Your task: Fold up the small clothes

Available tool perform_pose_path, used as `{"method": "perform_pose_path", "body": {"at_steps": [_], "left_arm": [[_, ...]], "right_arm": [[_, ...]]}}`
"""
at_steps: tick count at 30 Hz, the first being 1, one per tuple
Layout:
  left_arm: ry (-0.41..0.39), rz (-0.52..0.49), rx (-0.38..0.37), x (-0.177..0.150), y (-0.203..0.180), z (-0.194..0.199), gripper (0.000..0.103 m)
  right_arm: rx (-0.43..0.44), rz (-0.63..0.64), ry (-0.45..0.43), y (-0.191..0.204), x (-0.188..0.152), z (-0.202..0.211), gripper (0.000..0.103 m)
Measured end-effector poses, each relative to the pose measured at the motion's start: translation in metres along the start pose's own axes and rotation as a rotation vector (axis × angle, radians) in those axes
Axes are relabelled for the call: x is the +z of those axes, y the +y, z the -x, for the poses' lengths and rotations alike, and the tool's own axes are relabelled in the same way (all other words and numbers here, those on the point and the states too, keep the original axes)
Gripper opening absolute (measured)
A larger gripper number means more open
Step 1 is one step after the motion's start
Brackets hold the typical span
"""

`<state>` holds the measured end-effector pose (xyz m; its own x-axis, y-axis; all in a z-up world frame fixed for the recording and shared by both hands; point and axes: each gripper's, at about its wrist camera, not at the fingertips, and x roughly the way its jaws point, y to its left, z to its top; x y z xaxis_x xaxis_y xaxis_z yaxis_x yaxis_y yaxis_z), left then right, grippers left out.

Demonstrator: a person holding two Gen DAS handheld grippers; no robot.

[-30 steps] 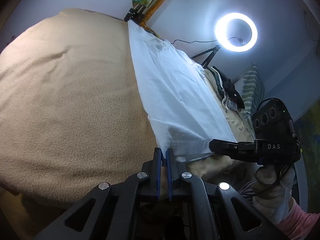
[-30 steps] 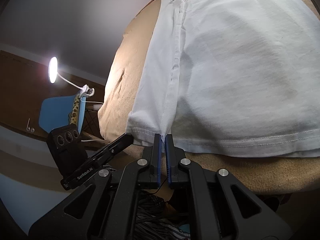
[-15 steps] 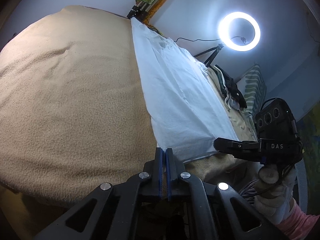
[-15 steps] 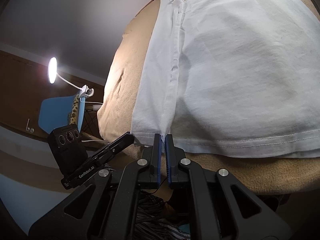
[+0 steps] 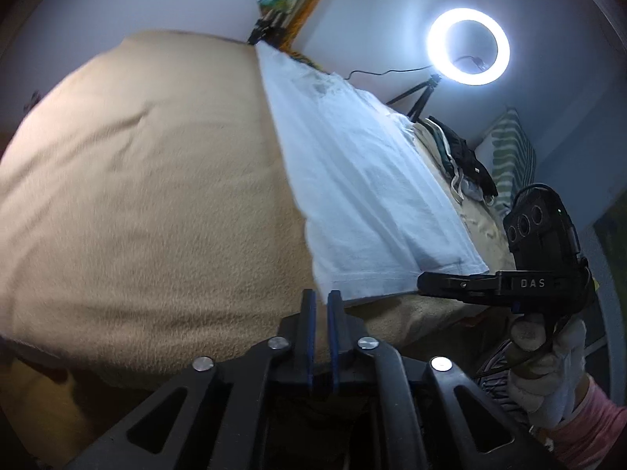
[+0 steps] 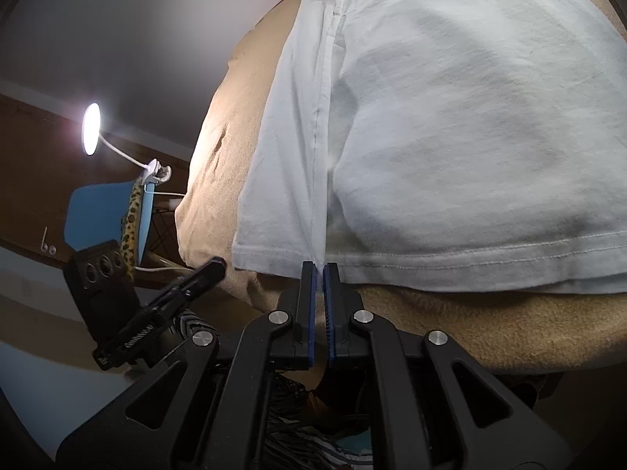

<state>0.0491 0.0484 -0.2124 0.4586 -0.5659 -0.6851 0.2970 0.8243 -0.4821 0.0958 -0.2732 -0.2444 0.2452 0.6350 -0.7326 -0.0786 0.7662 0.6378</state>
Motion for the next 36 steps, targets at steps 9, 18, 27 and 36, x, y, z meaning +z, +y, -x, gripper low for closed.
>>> {"method": "perform_pose_path", "body": {"at_steps": [9,18,27,36], "left_arm": [[-0.050,-0.188,0.020,0.018,-0.069,-0.005,0.032],[-0.008,-0.318,-0.044,0.021,-0.154,-0.066,0.042],[0.079,-0.407,-0.152,0.019,-0.233,-0.141,0.041],[0.154,-0.477,-0.136,0.006,-0.273,-0.193,0.040]], "right_arm": [[-0.018,0.063,-0.162,-0.018,0.012,0.066,0.021],[-0.168,0.042,-0.349,-0.080,0.044,0.157,0.030],[-0.282,0.061,-0.374,-0.132,0.084,0.205,0.030],[-0.315,0.094,-0.398,-0.157,0.106,0.242,0.030]]}}
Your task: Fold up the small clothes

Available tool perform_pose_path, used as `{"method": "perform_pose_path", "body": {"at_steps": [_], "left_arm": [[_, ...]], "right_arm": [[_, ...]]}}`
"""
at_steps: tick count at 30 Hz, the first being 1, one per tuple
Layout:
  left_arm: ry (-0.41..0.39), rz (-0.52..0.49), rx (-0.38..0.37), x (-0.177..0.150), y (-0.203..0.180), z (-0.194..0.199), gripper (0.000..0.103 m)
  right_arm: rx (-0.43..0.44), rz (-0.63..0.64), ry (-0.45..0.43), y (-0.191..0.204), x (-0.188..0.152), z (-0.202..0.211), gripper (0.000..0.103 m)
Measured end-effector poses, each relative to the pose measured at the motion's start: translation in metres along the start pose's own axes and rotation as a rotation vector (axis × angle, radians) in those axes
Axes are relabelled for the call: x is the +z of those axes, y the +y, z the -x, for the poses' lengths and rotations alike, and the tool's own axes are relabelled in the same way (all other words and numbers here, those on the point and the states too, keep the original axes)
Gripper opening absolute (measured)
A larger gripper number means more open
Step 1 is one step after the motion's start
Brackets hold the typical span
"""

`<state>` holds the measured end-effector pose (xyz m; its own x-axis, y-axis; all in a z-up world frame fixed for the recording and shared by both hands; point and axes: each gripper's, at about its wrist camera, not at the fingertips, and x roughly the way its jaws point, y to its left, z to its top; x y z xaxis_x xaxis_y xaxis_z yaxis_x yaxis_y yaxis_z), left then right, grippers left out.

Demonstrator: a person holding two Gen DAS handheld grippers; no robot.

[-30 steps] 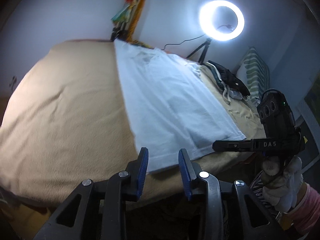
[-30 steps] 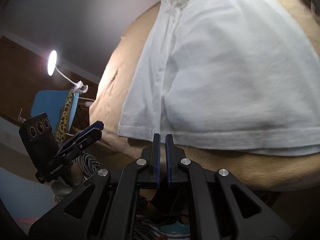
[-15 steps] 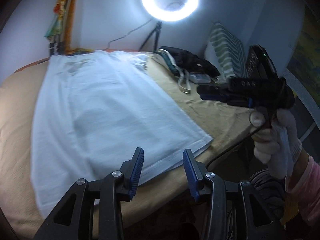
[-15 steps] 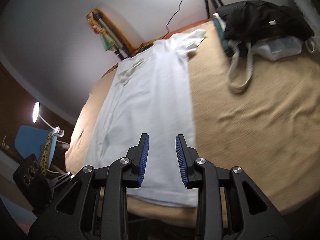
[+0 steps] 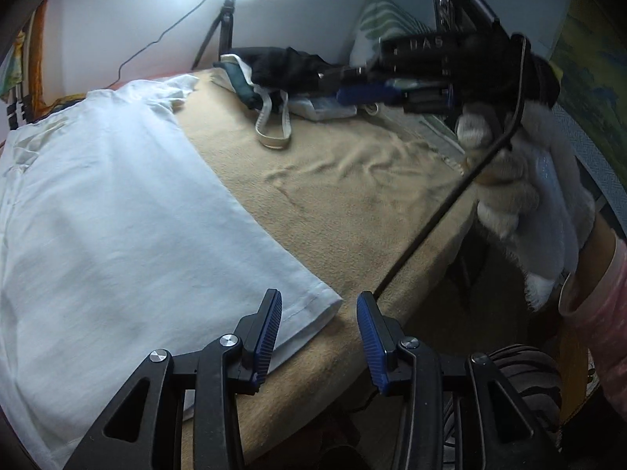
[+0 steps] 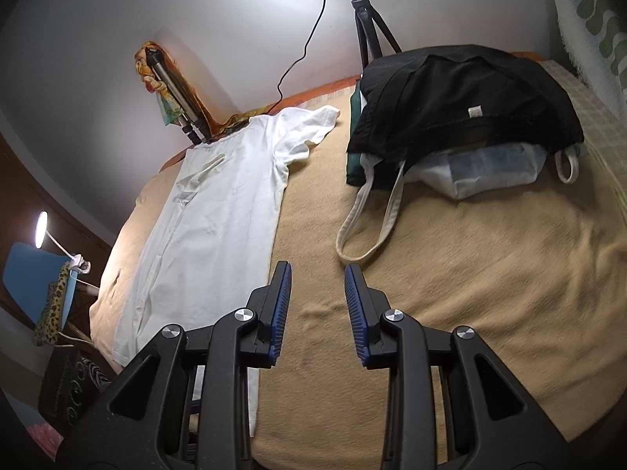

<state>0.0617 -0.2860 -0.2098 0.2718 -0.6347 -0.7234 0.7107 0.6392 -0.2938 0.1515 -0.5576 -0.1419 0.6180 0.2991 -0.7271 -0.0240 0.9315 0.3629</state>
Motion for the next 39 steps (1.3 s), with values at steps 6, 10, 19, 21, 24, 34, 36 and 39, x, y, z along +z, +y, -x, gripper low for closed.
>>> {"method": "perform_pose_path", "body": {"at_steps": [6,10,19,21,24,34,36,39], "left_arm": [[0.030,-0.020,0.051,0.004,-0.003,-0.022,0.041],[0.023,-0.145,0.144,0.003,-0.019,-0.031,0.041],[-0.025,0.023,0.052,0.010,0.020,-0.016,0.005],[-0.049,0.073,0.031,0.011,0.029,-0.005,0.005],[-0.092,0.146,0.001,0.011,0.042,0.013,0.005],[-0.121,0.247,-0.059,0.007,0.062,0.024,0.005],[-0.124,0.263,-0.071,0.006,0.065,0.025,0.005],[-0.127,0.272,-0.075,0.005,0.070,0.025,0.005]], "right_arm": [[-0.004,-0.002,-0.024,-0.017,0.022,0.010,0.030],[0.028,0.004,-0.006,-0.017,0.032,0.000,0.030],[0.142,-0.002,0.082,0.010,0.054,-0.071,0.030],[0.154,-0.010,0.105,0.017,0.060,-0.091,0.030],[0.164,-0.058,0.146,0.025,0.071,-0.128,0.030],[0.104,-0.226,0.178,0.020,0.104,-0.218,0.030],[0.101,-0.222,0.177,0.024,0.110,-0.224,0.027],[0.082,-0.182,0.174,0.036,0.117,-0.228,0.008]]}}
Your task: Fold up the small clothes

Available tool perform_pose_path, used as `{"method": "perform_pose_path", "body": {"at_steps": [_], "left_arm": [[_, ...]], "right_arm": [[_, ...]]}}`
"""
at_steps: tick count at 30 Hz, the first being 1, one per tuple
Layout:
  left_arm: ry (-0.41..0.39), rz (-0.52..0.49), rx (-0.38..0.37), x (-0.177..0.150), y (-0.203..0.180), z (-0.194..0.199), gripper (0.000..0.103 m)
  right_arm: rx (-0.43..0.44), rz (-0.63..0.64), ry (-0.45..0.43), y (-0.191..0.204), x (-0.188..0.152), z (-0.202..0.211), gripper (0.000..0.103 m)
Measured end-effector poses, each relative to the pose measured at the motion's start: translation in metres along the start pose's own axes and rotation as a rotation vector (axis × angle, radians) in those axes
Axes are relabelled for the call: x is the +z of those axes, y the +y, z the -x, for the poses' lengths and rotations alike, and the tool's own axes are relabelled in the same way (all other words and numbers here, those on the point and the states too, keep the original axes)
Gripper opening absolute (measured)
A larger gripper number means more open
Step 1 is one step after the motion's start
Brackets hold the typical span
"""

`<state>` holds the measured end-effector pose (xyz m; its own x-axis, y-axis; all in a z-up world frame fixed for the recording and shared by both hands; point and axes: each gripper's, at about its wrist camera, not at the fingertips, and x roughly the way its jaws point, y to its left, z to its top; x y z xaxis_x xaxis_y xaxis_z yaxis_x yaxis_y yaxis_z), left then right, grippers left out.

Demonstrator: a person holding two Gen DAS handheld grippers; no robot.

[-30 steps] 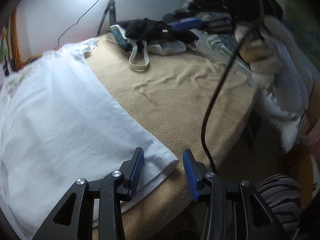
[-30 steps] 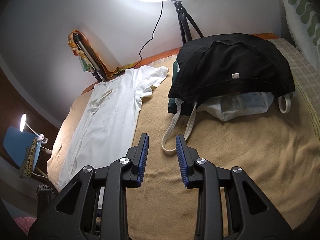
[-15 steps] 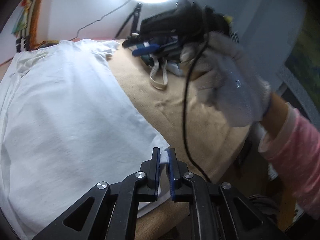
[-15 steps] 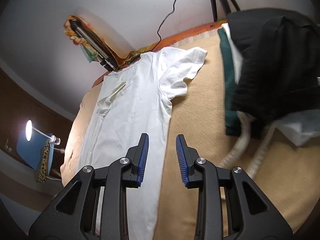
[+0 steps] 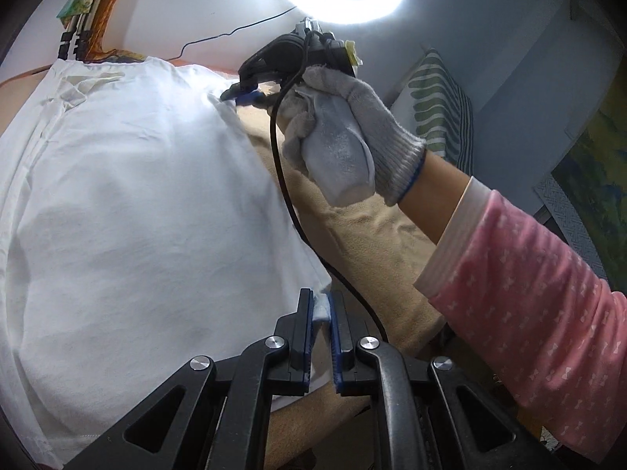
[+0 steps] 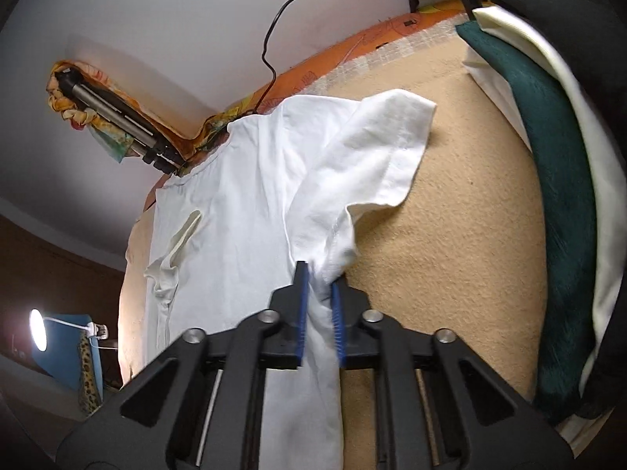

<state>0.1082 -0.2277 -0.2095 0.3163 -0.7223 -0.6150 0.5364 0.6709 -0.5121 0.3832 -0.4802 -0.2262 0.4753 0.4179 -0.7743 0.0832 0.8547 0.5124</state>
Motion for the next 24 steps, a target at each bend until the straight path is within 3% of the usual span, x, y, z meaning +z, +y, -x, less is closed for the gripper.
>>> {"method": "perform_pose_path", "body": {"at_steps": [12,17,24], "left_arm": [[-0.080,0.084,-0.033,-0.014,0.029,0.049,0.005],[-0.108,0.135,-0.012,-0.025,0.050,0.071,0.005],[-0.104,0.202,0.034,-0.039,0.083,0.087,0.005]], "right_arm": [[-0.194,0.328,-0.044,0.116,-0.004,0.007,0.006],[-0.259,0.463,-0.001,0.164,-0.019,-0.022,0.006],[-0.288,0.531,0.076,0.194,-0.040,-0.074,0.006]]}}
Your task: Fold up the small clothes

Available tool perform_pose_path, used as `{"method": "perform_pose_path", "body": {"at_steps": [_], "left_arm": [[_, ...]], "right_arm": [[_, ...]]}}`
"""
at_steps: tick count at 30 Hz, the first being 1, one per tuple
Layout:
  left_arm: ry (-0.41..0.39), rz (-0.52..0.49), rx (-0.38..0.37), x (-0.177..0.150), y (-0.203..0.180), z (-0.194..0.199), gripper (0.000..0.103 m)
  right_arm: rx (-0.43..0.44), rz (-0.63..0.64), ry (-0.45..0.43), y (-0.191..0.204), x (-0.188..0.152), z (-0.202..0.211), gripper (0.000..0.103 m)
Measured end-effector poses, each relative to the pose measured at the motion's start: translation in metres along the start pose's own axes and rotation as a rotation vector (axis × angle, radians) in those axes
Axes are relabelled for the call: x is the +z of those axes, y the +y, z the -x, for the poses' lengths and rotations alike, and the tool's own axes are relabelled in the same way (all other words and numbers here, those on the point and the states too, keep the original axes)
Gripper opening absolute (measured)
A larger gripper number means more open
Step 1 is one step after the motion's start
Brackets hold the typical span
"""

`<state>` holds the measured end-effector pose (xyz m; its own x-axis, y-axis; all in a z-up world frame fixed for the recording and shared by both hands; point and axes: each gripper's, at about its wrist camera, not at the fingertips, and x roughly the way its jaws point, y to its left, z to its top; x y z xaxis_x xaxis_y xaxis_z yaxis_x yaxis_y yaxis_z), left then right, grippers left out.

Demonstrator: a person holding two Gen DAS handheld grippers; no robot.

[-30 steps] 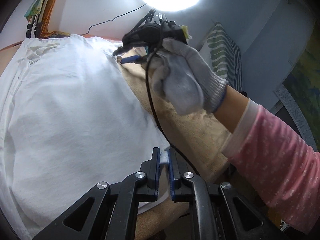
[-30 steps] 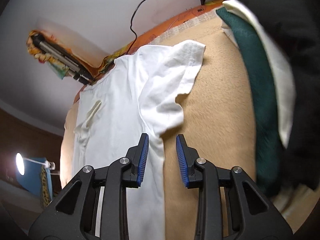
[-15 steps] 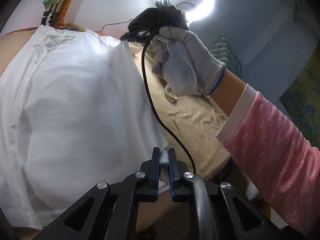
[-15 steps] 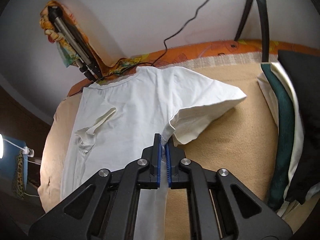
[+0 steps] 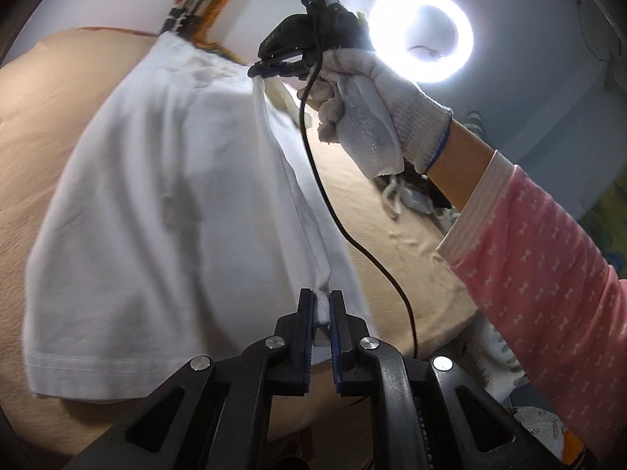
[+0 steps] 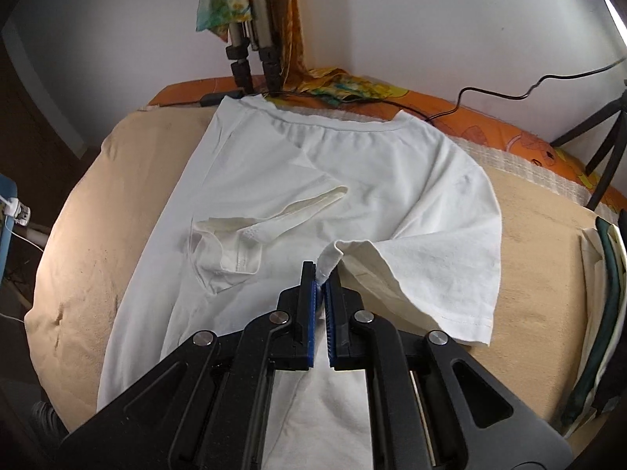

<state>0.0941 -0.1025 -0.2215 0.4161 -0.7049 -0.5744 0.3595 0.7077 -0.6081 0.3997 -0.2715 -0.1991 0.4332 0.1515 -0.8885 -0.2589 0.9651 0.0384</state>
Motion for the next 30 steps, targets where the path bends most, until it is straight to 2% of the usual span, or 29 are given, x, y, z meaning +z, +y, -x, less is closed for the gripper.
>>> {"method": "perform_pose_path", "body": {"at_steps": [5,7,9,10,13,16,19,23,26,29,30], "left_arm": [[0.016,0.007,0.030,-0.003,0.013,-0.004,0.005],[0.020,0.007,0.034,-0.005,0.017,-0.005,0.005],[0.024,0.009,0.033,-0.007,0.018,-0.007,0.005],[0.025,0.010,0.031,-0.007,0.019,-0.007,0.005],[0.024,0.015,0.023,-0.007,0.021,-0.008,0.005],[0.025,0.017,0.017,-0.010,0.023,-0.007,0.005],[0.026,0.008,0.017,-0.010,0.024,-0.008,0.005],[0.028,0.008,0.014,-0.010,0.025,-0.009,0.005],[0.029,0.008,0.012,-0.009,0.026,-0.009,0.005],[0.029,0.004,0.010,-0.008,0.025,-0.009,0.005],[0.029,0.005,0.008,-0.009,0.026,-0.009,0.005]], "right_arm": [[-0.005,0.014,0.074,0.012,-0.006,-0.031,0.007],[0.032,0.002,0.068,0.009,-0.007,-0.030,0.017],[0.109,-0.028,0.078,0.002,-0.008,-0.021,0.043],[0.123,-0.036,0.075,0.000,-0.008,-0.015,0.044],[0.180,-0.038,0.007,-0.015,-0.012,0.021,0.044],[0.137,-0.112,-0.049,-0.053,-0.011,0.042,0.045],[0.050,-0.246,-0.052,-0.103,-0.013,0.039,0.045],[0.044,-0.390,-0.029,-0.149,-0.021,0.021,0.046],[0.058,-0.427,0.001,-0.157,-0.027,0.002,0.047],[0.052,-0.381,-0.004,-0.146,-0.025,-0.006,0.047],[0.065,-0.374,0.001,-0.143,-0.024,-0.007,0.034]]}}
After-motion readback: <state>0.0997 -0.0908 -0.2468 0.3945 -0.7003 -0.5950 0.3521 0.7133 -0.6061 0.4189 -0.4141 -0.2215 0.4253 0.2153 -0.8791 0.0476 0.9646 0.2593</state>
